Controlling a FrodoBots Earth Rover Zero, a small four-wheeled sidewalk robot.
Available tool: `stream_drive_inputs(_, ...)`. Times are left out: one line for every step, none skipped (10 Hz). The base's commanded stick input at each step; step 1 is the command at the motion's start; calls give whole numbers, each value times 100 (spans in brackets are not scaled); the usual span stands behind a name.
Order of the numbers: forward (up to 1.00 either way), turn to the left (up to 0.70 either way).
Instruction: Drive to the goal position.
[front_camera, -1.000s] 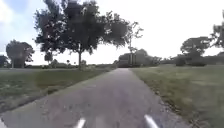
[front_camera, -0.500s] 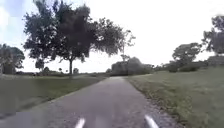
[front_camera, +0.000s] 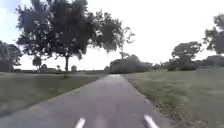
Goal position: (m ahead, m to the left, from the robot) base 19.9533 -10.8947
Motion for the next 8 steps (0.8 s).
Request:
stream_drive_inputs(85, 0)
stream_drive_inputs(85, 0)
stream_drive_inputs(85, 0)
stream_drive_inputs(85, 0)
stream_drive_inputs(85, 0)
stream_drive_inputs(85, 0)
stream_drive_inputs(85, 0)
stream_drive_inputs(85, 0)
